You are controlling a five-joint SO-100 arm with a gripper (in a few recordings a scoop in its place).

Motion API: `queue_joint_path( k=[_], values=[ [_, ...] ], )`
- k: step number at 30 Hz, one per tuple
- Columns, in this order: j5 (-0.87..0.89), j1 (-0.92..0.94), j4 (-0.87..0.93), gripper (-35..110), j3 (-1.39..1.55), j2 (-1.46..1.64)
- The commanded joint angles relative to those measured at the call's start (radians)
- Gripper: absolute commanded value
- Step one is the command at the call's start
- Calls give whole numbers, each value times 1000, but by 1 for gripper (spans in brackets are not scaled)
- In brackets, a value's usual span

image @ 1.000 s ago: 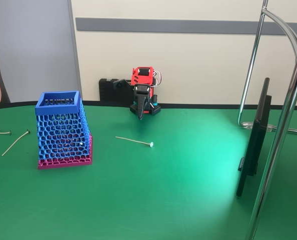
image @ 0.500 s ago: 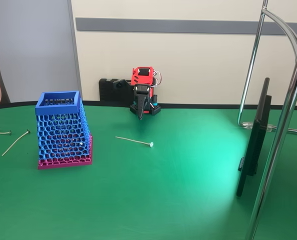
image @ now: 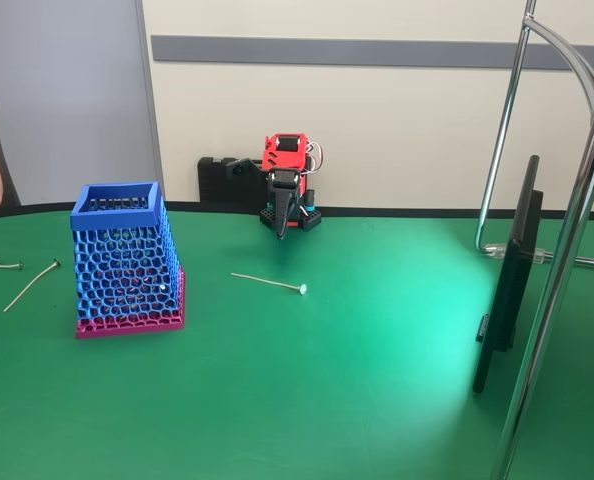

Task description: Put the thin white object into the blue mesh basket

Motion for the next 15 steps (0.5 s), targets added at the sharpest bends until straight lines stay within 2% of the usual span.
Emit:
queue_joint_path(
  k=[1, 15],
  values=[
    [-5, -9, -12, 1, 8, 8],
    [15, -12, -25, 1, -2, -25]
  ],
)
